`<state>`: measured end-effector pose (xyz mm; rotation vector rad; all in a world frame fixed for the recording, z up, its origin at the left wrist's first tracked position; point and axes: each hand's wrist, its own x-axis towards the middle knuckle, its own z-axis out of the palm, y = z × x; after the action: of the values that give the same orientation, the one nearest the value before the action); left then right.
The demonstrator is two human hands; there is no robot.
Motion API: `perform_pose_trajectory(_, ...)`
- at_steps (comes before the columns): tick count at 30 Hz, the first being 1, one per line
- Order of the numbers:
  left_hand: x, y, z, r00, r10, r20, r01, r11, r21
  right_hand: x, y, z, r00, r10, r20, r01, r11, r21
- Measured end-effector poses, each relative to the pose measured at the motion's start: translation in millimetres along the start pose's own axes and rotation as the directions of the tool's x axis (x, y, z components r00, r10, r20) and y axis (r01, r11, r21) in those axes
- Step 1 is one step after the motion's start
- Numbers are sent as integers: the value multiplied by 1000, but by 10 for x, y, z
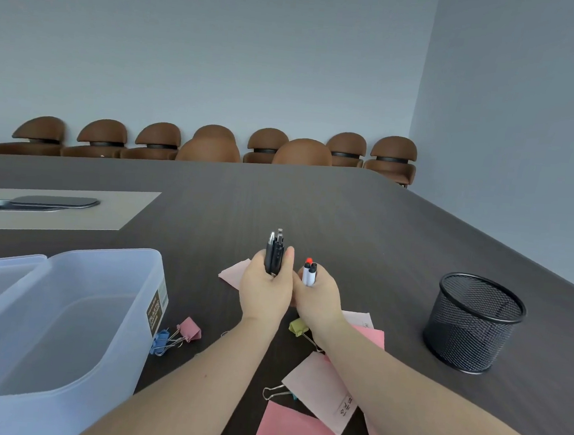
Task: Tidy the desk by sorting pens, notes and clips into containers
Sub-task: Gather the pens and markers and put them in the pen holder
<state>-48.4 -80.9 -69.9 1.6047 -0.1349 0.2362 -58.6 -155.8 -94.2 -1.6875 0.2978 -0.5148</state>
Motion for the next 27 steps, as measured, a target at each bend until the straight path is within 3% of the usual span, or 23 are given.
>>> perform_pose_trajectory(10, 77, 245, 97, 998, 64, -2, -63, 998, 6, 32, -378, -251, 999, -44, -17, 44, 999, 26)
perform_pose_trajectory(19, -154, 980, 916, 977, 162, 139, -155, 986, -57, 73, -915, -1083, 973, -55, -224, 69, 996, 51)
perform_pose_trajectory(27, -564, 1191, 1664, 960, 133, 248, -111, 989, -102, 10, -935, -1933, 940, -19, -342, 38, 998, 49)
